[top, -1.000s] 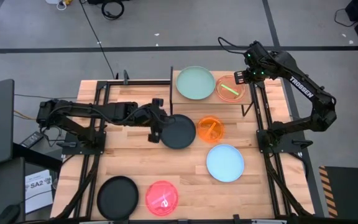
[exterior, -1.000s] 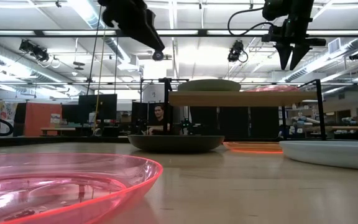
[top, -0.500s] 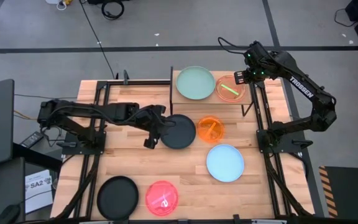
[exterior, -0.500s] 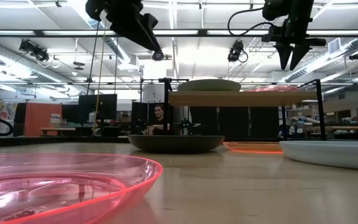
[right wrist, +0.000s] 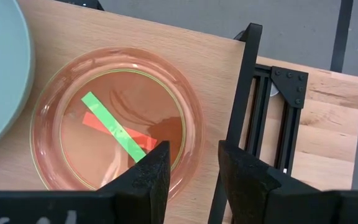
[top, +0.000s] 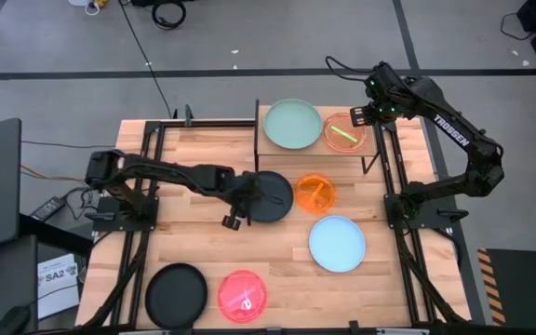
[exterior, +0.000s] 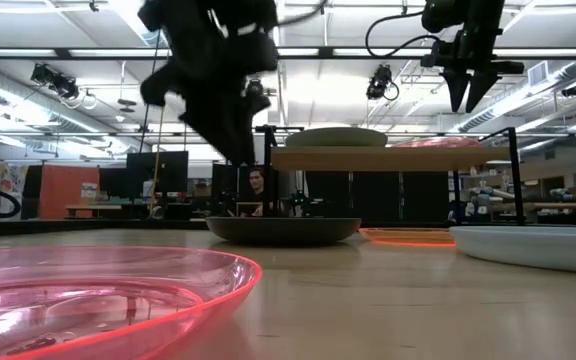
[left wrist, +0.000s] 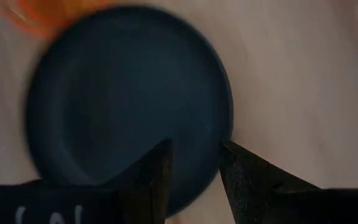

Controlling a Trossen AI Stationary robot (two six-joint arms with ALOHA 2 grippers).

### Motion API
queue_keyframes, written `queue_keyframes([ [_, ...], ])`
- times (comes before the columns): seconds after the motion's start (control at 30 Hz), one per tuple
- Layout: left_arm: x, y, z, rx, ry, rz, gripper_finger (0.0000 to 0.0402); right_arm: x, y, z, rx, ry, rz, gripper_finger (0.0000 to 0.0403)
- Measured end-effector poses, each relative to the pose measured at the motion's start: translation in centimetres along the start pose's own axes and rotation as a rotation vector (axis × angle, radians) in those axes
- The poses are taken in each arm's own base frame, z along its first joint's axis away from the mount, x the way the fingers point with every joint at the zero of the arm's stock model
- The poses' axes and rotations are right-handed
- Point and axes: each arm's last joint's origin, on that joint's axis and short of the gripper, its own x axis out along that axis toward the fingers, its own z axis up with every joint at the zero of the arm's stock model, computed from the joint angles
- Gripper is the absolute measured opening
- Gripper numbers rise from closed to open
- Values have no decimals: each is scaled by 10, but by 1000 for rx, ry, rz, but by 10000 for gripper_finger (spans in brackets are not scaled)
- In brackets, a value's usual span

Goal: Place and stack plates onto a shelf
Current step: Stack the top black plate on top of the blue plate on the shelf

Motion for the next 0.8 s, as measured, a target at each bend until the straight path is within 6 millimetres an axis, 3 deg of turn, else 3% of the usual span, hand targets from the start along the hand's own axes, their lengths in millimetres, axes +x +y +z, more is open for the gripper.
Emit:
queue_keyframes([
  [0.3,42,-10,-9,19,144,-70,137,0,0,0,0,-1,0,141],
  [0.8,57,-13,-11,49,171,-85,137,0,0,0,0,-1,-1,142],
])
